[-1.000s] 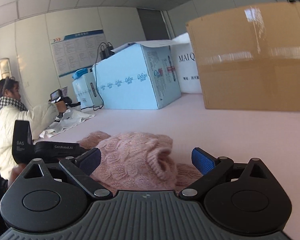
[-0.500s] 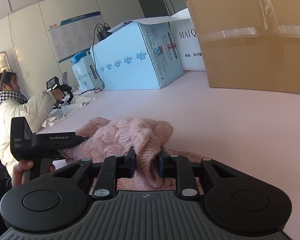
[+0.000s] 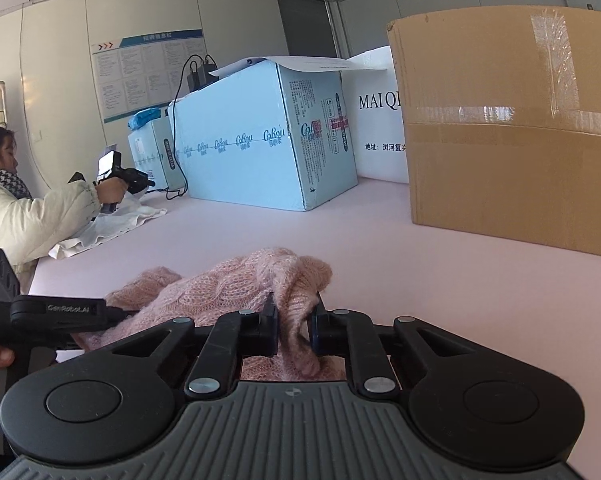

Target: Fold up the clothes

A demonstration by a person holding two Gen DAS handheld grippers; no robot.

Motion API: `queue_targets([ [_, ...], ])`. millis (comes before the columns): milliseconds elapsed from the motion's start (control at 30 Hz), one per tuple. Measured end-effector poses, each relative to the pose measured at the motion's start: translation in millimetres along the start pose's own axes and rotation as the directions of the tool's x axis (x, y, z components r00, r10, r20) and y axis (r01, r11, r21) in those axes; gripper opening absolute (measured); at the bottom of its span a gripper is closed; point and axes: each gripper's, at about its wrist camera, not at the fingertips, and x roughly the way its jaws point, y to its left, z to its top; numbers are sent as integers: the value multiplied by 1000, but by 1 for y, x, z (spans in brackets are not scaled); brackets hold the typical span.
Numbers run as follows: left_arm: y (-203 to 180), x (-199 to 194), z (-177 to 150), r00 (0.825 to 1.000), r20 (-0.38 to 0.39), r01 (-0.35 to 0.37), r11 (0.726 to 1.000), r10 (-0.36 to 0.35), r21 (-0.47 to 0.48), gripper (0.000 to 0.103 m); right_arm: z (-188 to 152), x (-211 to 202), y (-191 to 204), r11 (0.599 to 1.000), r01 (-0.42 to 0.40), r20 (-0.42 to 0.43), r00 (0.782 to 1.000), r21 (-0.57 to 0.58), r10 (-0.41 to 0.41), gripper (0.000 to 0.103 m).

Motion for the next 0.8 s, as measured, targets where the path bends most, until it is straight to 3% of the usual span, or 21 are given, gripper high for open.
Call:
queue_targets([
  [233,3,-2,0,1000,8,14,1000,-13,-17,32,29,44,7,998,57,29,998,-34,-56,12],
  [433,6,-3,1,1000,13,29,999,-28,-33,32,35,23,9,998,13,54,999,-68,-9,12],
  [600,8,-4,1,999,17,47,998,-46,-44,33,11,-24,-7,994,-20,-24,1000,-106,18,12],
  [800,5,-4,0,998,17,64,997,-63,-34,38,-35,-43,-17,994,-57,-160,986,-90,42,12],
])
